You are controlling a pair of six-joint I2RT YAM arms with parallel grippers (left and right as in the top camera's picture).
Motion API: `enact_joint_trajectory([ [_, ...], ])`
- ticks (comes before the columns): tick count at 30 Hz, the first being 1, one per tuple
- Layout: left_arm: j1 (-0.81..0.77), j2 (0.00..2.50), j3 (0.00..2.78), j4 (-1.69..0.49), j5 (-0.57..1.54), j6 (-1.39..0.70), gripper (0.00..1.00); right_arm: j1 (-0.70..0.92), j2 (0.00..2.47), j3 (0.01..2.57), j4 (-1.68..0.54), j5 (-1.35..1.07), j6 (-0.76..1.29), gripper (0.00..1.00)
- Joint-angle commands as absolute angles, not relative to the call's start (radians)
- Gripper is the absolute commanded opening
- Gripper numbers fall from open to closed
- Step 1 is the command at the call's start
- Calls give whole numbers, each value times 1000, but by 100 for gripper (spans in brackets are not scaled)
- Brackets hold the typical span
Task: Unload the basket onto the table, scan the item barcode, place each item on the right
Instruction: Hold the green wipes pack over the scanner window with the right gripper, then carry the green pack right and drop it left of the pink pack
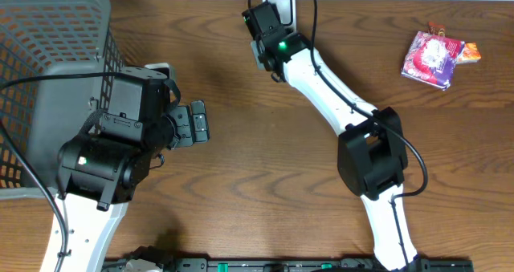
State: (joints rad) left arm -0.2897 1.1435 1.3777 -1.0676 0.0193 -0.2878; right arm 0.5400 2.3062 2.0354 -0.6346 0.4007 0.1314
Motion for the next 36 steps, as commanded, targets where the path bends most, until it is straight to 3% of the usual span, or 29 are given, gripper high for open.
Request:
enact_joint_trajectory([
  [1,-286,1143,1386,-1069,7,-282,98,509,2276,2053,-535,455,88,1],
  [11,-287,1143,1386,-1069,7,-282,98,422,2278,1913,-110,304,89,1],
  [18,-287,1143,1386,-1069,7,-282,98,381,2278,1861,-17,290,134,1],
  [22,-287,1143,1386,-1069,7,-282,98,372,2274,1860,-18,291,143,1],
  [29,-287,1143,1386,-1069,7,-282,98,315,2183,1860,-128,702,75,1],
  [36,-287,1143,1386,-1069,7,-282,98,120,2132,1860,-457,519,-43,1],
])
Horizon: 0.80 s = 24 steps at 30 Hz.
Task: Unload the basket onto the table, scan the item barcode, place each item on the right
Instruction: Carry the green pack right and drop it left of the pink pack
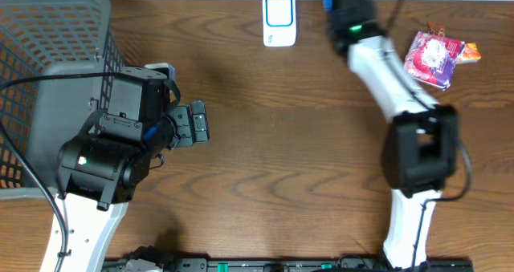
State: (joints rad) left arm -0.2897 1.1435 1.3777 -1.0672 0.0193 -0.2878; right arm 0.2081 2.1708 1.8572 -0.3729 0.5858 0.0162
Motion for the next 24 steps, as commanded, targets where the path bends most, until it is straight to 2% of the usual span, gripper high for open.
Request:
enact_joint_trajectory([
  [1,-287,1143,1386,-1069,7,-282,98,92,2134,1858,-507,454,-42,1],
  [7,-287,1143,1386,-1069,7,-282,98,-51,2167,1842,-614,55,-42,1],
  [14,-287,1143,1386,-1069,7,-282,98,-107,2241,1838,-620,-36,-39,2],
  [15,-287,1143,1386,-1069,7,-282,98,-107,2269,1838,-622,-30,-43,8],
  [19,-287,1143,1386,-1069,7,-282,98,-106,2294,1838,-637,42,-42,57],
  [23,-287,1143,1386,-1069,7,-282,98,-106,2255,1838,-637,93,-30,64],
  [24,-287,1143,1386,-1069,7,-282,98,-106,2239,1838,-638,99,-26,70],
])
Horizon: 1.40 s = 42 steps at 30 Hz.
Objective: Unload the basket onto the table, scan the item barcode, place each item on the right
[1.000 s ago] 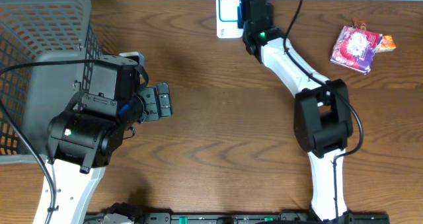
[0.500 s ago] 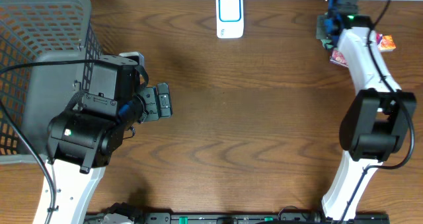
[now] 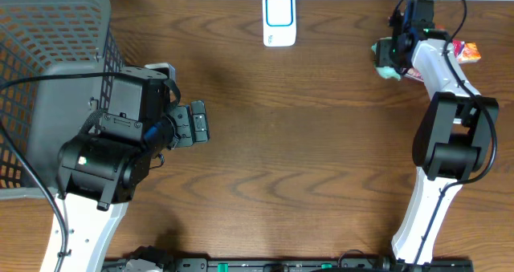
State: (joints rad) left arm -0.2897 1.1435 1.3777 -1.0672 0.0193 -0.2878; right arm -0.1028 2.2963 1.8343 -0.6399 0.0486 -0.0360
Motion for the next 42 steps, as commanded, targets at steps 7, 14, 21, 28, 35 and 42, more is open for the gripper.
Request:
enact_joint_trajectory([
  [7,-287,1143,1386,-1069,7,-282,98,-103,1976,1838,-682,103,72,99],
  [14,-287,1143,1386,-1069,7,-282,98,-103,1783,1838,-855,82,164,99],
  [21,-287,1143,1386,-1069,7,-282,98,-103,1648,1836,-1007,-6,164,96],
  [28,-287,1143,1386,-1069,7,-282,98,-103,1510,1805,-1096,-3,214,99],
  [35,-287,1143,1386,-1069,7,-282,98,-103,1115,1449,-944,-10,286,99],
  [42,-287,1143,1386,-1069,7,-282,98,-103,786,1029,-764,-75,295,99],
])
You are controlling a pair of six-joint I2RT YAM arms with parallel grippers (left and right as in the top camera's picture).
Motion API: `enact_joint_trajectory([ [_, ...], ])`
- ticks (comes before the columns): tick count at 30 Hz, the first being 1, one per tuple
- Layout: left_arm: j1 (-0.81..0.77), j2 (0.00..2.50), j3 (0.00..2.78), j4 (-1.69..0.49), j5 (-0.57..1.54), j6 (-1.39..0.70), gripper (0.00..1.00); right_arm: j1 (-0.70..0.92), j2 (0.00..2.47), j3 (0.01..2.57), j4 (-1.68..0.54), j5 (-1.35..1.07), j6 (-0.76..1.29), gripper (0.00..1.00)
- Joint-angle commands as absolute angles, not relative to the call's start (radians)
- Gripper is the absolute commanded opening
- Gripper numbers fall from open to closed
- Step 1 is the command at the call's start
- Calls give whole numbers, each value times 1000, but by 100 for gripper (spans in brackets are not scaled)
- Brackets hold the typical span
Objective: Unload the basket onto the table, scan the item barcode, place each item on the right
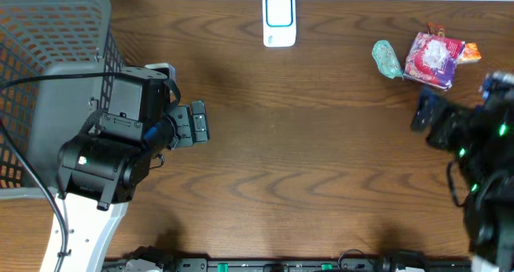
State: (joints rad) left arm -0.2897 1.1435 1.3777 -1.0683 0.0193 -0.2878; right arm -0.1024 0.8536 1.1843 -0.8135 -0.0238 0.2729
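The white scanner (279, 19) with a blue-rimmed window lies at the back middle of the table. A small green item (386, 59) rests on the wood just left of a pink and purple packet (434, 57), with nothing holding it. My right gripper (423, 111) hangs at the right edge, below and to the right of the green item, and its fingers look spread and empty. My left gripper (193, 123) points right from the bulky left arm; its jaws cannot be read from above.
A grey mesh basket (48, 15) fills the far left corner, partly under the left arm. An orange wrapper (471, 53) pokes out behind the pink packet. Bare brown tabletop (305, 160) spans the middle.
The right arm has drawn back from the pink packet to the right edge. The green item that was at its gripper now lies alone on the table. The left arm has not moved.
My right gripper was over the scanner, hiding it. Then it was at the back edge further right, with the scanner uncovered. Then it stood beside the pink packet with the green item at its fingers. Now the item lies there and the arm is withdrawn.
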Motion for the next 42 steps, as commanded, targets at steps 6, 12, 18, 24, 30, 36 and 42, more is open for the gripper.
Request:
enact_joint_trajectory([
  [6,-287,1143,1386,-1069,7,-282,98,-103,739,867,-725,-175,295,99],
  [12,-287,1143,1386,-1069,7,-282,98,-103,739,823,-706,-194,261,99],
  [18,-287,1143,1386,-1069,7,-282,98,-103,719,823,-757,-253,258,99],
  [24,-287,1143,1386,-1069,7,-282,98,-103,720,823,-909,-334,257,99],
  [30,-286,1143,1386,-1069,7,-282,98,-103,720,823,-1017,-236,257,99],
  [36,-287,1143,1386,-1069,7,-282,98,-91,723,823,-1018,-199,257,99],
  [42,-287,1143,1386,-1069,7,-282,98,-86,726,823,-956,-203,140,99],
])
